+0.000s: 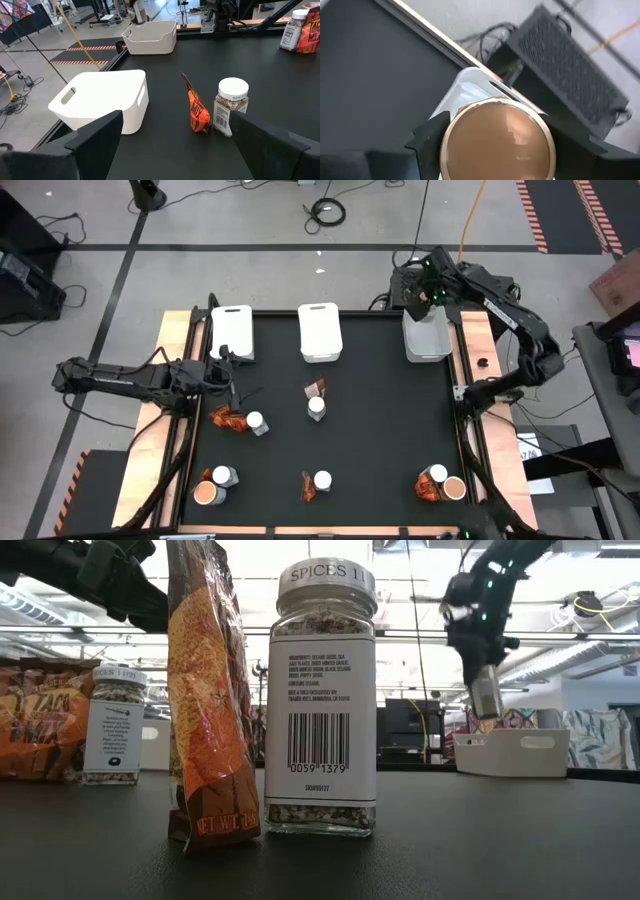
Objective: Sort spices by type
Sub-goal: Put the gold seasoning bottle into the gray bin
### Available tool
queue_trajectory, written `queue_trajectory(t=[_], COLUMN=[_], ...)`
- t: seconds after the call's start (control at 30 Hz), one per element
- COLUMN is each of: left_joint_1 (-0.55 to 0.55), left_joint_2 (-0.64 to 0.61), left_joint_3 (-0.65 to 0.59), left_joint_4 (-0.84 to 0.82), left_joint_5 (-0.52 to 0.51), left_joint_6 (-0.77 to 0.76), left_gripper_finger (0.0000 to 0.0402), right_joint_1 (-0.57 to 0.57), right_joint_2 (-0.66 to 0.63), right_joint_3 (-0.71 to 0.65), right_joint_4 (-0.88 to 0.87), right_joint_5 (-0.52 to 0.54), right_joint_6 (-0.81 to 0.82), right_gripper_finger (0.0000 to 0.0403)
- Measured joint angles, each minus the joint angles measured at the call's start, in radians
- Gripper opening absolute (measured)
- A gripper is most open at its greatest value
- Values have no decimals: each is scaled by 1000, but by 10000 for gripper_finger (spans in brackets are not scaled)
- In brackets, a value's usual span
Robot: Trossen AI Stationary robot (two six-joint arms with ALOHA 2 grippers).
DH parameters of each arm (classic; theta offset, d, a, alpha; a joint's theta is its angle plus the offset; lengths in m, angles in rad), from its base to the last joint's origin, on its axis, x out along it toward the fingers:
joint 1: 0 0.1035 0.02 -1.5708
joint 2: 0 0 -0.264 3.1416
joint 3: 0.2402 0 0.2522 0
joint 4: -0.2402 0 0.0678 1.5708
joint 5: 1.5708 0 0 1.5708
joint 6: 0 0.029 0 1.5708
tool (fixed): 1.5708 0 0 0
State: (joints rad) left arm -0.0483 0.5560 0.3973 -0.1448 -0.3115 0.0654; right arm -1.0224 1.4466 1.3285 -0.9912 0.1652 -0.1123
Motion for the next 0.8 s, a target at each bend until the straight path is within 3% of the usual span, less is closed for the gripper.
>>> queue_trajectory(t=[0.2,0.53,0.8], left_joint_1=[0,0,0], left_joint_2=[0,0,0], left_joint_3=[0,0,0], left_joint_4=[-4,-3,2], left_joint_5=[0,0,0], left_joint_6=[0,1,0], left_gripper_finger=[367,367,367], right_joint_1=[-54,-59,-59], right_joint_2=[68,68,67], right_joint_3=[-48,-253,-309], right_joint_4=[120,320,394], right_joint_5=[-15,-14,-44], right_joint_6=[30,42,41], right_gripper_finger=[274,275,275])
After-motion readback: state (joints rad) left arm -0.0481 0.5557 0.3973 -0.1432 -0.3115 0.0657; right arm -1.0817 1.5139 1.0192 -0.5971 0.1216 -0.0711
